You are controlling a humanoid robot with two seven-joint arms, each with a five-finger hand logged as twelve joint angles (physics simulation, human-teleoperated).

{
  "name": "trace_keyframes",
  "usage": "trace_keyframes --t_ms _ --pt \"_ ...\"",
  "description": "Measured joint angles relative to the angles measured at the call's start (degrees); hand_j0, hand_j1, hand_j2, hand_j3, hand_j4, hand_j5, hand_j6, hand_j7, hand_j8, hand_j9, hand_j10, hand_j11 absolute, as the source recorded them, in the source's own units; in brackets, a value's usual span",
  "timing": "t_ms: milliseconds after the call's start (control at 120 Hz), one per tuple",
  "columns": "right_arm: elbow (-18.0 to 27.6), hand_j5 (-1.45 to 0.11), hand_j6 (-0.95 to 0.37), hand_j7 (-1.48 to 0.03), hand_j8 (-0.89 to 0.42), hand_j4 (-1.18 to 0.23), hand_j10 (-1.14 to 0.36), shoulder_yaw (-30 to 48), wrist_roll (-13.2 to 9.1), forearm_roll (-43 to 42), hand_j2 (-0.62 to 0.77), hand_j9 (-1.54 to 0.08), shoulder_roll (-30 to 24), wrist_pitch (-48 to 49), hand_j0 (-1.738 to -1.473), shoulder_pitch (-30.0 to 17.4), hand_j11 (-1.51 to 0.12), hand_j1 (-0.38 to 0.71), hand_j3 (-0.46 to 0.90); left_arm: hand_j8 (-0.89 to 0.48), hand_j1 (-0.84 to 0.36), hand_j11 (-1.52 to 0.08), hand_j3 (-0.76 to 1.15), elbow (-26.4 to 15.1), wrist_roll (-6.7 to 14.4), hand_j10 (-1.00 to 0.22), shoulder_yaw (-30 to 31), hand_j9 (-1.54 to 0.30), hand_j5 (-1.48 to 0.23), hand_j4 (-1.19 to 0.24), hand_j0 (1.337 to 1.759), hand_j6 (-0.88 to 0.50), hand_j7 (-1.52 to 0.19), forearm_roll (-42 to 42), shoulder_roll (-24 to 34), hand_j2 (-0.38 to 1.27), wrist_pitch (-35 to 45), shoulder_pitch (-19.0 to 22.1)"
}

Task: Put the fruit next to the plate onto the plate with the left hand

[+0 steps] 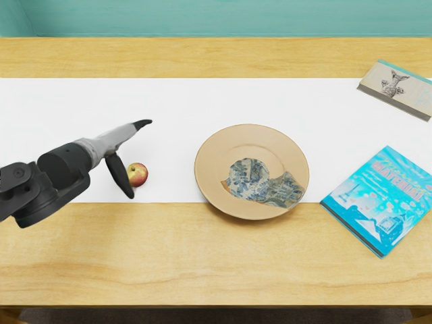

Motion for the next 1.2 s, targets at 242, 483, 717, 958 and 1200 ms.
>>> trace_keyframes --t_ms 242,483,717,958,1200 --pt "0.0 0.00 0.00 0.00 0.00 0.00 0.00 0.0 0.0 0.0 0.00 0.00 0.0 0.0 -1.658 0.0 0.00 -0.35 0.00 -0.02 0.33 -0.02 0.00 2.5 0.0 -0.02 1.8 -0.02 -0.02 -0.02 1.658 -0.02 -0.02 1.8 -2.2 0.01 1.6 0.6" --pt "0.0 0.00 0.00 0.00 0.00 0.00 0.00 0.0 0.1 0.0 0.00 0.00 0.0 0.0 -1.658 0.0 0.00 -0.35 0.00 -0.09 0.25 -0.11 0.00 4.8 0.0 -0.09 2.2 -0.11 -0.11 -0.09 1.658 -0.09 -0.11 2.5 -3.0 0.02 3.6 0.6" --pt "0.0 0.00 0.00 0.00 0.00 0.00 0.00 0.0 0.1 0.0 0.00 0.00 0.0 0.0 -1.658 0.1 0.00 -0.35 0.00 -0.13 0.19 -0.17 0.00 6.0 0.0 -0.13 4.3 -0.17 -0.17 -0.13 1.658 -0.13 -0.17 6.4 -5.2 0.03 6.9 0.9" --pt "-0.1 0.00 0.00 0.00 0.00 0.00 0.00 0.0 0.1 0.0 0.00 0.00 0.0 0.0 -1.658 0.1 0.00 -0.35 0.00 -0.20 0.12 -0.25 0.00 6.2 0.0 -0.19 4.6 -0.25 -0.25 -0.19 1.658 -0.20 -0.25 7.1 -6.5 0.04 7.5 1.6" --pt "0.0 0.00 0.00 0.00 0.00 0.00 0.00 0.0 0.1 0.0 0.00 0.00 0.0 0.0 -1.658 0.1 0.00 -0.35 0.00 -0.25 0.06 -0.32 0.00 5.9 0.0 -0.25 4.7 -0.32 -0.32 -0.25 1.658 -0.25 -0.32 7.2 -6.2 0.05 8.3 2.5"
